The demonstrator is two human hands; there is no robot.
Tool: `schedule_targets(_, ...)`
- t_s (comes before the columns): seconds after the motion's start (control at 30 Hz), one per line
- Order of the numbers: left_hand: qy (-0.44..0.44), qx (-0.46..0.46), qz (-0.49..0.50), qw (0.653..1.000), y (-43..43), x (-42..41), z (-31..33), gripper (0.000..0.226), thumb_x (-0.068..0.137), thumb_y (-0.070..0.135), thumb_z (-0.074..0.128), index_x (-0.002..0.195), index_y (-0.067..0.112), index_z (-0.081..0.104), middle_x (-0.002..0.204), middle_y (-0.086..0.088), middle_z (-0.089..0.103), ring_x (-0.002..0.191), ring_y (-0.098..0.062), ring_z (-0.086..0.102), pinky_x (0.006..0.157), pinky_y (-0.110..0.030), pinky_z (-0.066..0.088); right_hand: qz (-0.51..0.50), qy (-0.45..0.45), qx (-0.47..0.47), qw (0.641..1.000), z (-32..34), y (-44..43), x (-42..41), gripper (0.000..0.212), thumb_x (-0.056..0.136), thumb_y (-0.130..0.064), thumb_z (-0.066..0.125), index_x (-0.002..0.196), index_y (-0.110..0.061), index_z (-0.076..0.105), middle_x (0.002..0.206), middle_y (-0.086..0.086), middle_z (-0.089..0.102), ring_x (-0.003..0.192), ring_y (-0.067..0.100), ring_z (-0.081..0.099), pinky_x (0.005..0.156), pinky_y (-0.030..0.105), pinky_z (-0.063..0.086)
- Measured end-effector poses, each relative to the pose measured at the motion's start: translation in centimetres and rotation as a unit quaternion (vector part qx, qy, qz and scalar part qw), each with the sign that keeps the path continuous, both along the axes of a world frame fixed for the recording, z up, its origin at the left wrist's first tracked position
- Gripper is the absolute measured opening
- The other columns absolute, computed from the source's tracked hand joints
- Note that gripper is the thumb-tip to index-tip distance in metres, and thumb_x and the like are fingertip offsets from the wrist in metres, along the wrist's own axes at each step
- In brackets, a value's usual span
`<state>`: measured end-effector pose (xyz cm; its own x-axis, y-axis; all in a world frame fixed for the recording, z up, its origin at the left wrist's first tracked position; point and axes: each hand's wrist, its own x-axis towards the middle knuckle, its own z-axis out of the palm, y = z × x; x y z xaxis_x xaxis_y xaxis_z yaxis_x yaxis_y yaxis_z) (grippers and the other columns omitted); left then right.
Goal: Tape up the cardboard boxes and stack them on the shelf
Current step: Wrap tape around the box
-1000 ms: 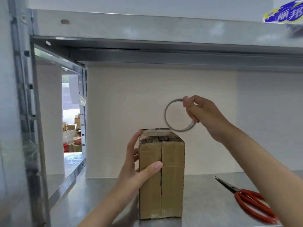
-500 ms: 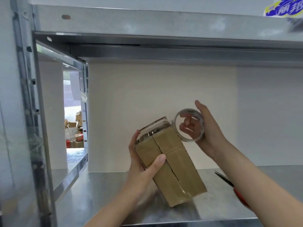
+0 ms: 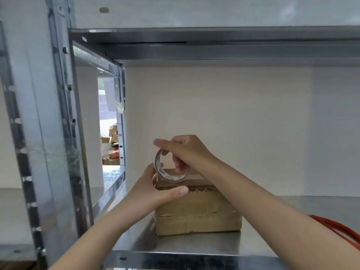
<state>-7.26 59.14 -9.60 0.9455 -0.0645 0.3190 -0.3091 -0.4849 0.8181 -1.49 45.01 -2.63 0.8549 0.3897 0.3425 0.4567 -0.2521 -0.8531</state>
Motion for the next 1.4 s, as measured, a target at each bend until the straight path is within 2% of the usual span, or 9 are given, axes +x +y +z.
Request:
schedule_targets(0.13, 0.026, -0.066, -0.015, 0.997, -0.1, 0.3, -1.7, 0.110, 0.047, 0.080, 0.075, 0.141, 0.044, 0.031, 0.136, 0.022, 0.049, 0.124, -0.001, 0.051, 0.109, -0.034, 0.046, 0.079, 0.030, -0.020, 0.996, 0.2, -3.8, 0.7, 0.043, 0.092, -0.053, 0.061, 0.083, -0.011, 0.067, 0.060, 0.008, 0.062, 0.066, 0.024, 0.067, 0.084, 0.035, 0.055)
schedule_targets(0.2, 0.029, -0.062, -0.028, 0.997, 0.0, 0.5, -1.7, 0.105, 0.048, 0.082, 0.072, 0.139, 0.048, 0.035, 0.134, 0.023, 0.052, 0.122, -0.001, 0.052, 0.109, -0.037, 0.046, 0.095, 0.038, -0.031, 0.994, 0.3, -5.4, 1.1, 0.047, 0.096, -0.054, 0.054, 0.083, -0.010, 0.065, 0.062, 0.007, 0.060, 0.070, 0.023, 0.064, 0.091, 0.038, 0.054)
schedule_targets(0.4, 0.037, -0.052, -0.032, 0.997, -0.2, 0.5, -1.3, 0.112, 0.045, 0.083, 0.065, 0.146, 0.049, 0.028, 0.131, 0.030, 0.044, 0.114, 0.007, 0.050, 0.084, -0.011, 0.047, -0.013, -0.045, -0.121, 0.992, 2.8, -8.3, 3.0, 0.045, 0.083, -0.055, 0.071, 0.069, -0.013, 0.067, 0.069, 0.011, 0.050, 0.066, 0.020, 0.047, 0.072, 0.026, 0.042)
schedule_targets(0.57, 0.035, -0.046, -0.027, 0.998, 0.1, 0.9, -1.4, 0.108, 0.045, 0.083, 0.065, 0.143, 0.052, 0.030, 0.133, 0.029, 0.044, 0.113, 0.007, 0.051, 0.080, -0.010, 0.047, -0.061, -0.085, -0.179, 0.978, 3.7, -10.5, 2.7, 0.054, 0.079, -0.058, 0.074, 0.069, -0.005, 0.070, 0.060, 0.000, 0.056, 0.057, 0.008, 0.048, 0.062, 0.017, 0.039)
schedule_targets(0.67, 0.030, -0.047, -0.023, 0.998, 0.2, 0.9, -1.6, 0.109, 0.044, 0.083, 0.065, 0.143, 0.052, 0.031, 0.131, 0.031, 0.043, 0.113, 0.008, 0.049, 0.080, -0.009, 0.046, -0.116, -0.129, -0.189, 0.967, 4.7, -13.7, 2.8, 0.053, 0.078, -0.054, 0.078, 0.061, -0.006, 0.063, 0.058, 0.004, 0.047, 0.054, 0.011, 0.040, 0.059, 0.023, 0.033)
schedule_targets(0.93, 0.018, -0.011, -0.039, 0.999, 0.2, 0.7, -1.4, 0.094, 0.049, 0.084, 0.064, 0.137, 0.068, 0.033, 0.148, 0.032, 0.030, 0.131, 0.002, 0.039, 0.109, -0.027, 0.039, -0.152, -0.121, -0.285, 0.939, -0.9, -16.6, 4.6, 0.051, 0.077, -0.041, 0.082, 0.052, -0.018, 0.044, 0.049, -0.006, 0.036, 0.046, 0.010, 0.032, 0.054, 0.026, 0.028)
schedule_targets(1.17, 0.040, 0.085, -0.067, 0.993, 0.6, 0.1, 0.1, 0.063, 0.056, 0.087, 0.053, 0.117, 0.072, 0.054, 0.147, 0.038, 0.022, 0.140, 0.006, 0.027, 0.109, -0.023, 0.027, -0.237, -0.172, -0.302, 0.907, -4.0, -15.9, 4.0, 0.051, 0.077, -0.045, 0.075, 0.054, -0.018, 0.038, 0.052, -0.006, 0.038, 0.050, 0.010, 0.035, 0.053, 0.026, 0.026)
schedule_targets(1.3, 0.019, 0.255, -0.069, 0.964, -0.3, 0.4, 3.0, 0.078, 0.067, 0.096, 0.025, 0.133, 0.063, 0.048, 0.154, 0.039, 0.012, 0.144, 0.016, -0.006, 0.118, -0.023, 0.000, -0.261, -0.208, -0.303, 0.893, -4.9, -15.7, 3.7, 0.050, 0.079, -0.048, 0.070, 0.054, -0.019, 0.038, 0.055, -0.003, 0.043, 0.053, 0.013, 0.040, 0.053, 0.028, 0.028)
schedule_targets(1.4, 0.043, 0.346, -0.134, 0.928, -4.5, 2.5, 4.8, 0.072, 0.087, 0.083, 0.014, 0.149, 0.051, 0.033, 0.162, 0.029, 0.014, 0.150, 0.004, 0.002, 0.121, -0.026, 0.003, -0.217, -0.169, -0.254, 0.927, -5.3, -15.9, 3.5, 0.052, 0.084, -0.043, 0.068, 0.055, -0.018, 0.032, 0.055, -0.004, 0.034, 0.052, 0.012, 0.032, 0.055, 0.029, 0.026)
